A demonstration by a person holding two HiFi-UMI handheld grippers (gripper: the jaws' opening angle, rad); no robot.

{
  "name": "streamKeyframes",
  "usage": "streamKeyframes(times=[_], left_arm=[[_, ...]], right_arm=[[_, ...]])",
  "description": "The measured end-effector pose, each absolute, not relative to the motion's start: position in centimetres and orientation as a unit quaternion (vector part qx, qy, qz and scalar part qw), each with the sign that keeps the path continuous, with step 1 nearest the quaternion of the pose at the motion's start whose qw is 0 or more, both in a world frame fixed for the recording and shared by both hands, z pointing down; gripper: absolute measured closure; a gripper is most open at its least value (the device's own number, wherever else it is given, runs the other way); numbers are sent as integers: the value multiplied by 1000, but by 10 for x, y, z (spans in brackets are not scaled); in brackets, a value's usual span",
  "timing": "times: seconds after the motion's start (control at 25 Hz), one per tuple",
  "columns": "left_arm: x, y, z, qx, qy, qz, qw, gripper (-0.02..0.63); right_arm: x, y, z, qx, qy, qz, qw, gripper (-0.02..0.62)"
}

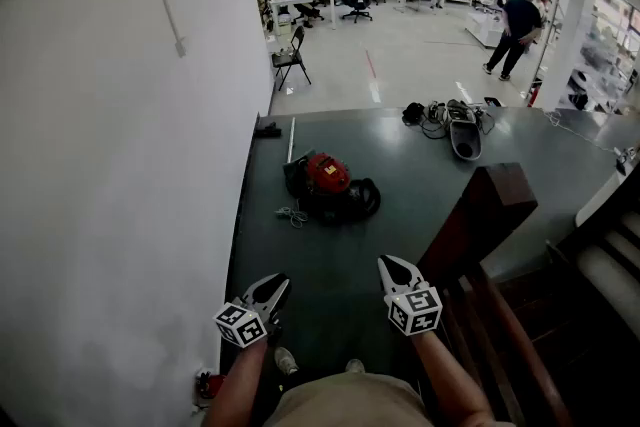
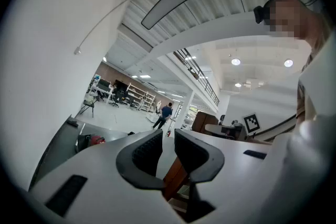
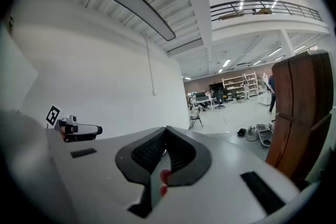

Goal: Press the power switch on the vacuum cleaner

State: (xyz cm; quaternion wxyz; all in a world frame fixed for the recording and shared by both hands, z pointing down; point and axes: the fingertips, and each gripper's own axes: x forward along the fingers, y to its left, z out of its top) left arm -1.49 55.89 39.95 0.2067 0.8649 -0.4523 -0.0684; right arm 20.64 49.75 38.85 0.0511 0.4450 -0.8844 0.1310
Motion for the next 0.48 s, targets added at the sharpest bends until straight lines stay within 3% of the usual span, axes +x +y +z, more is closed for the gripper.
streamKeyframes(times=[0.48], left_arm=[[8, 548, 411, 865, -449, -51, 217, 531]], right_arm=[[231, 494, 393, 440, -886, 135, 53, 583]])
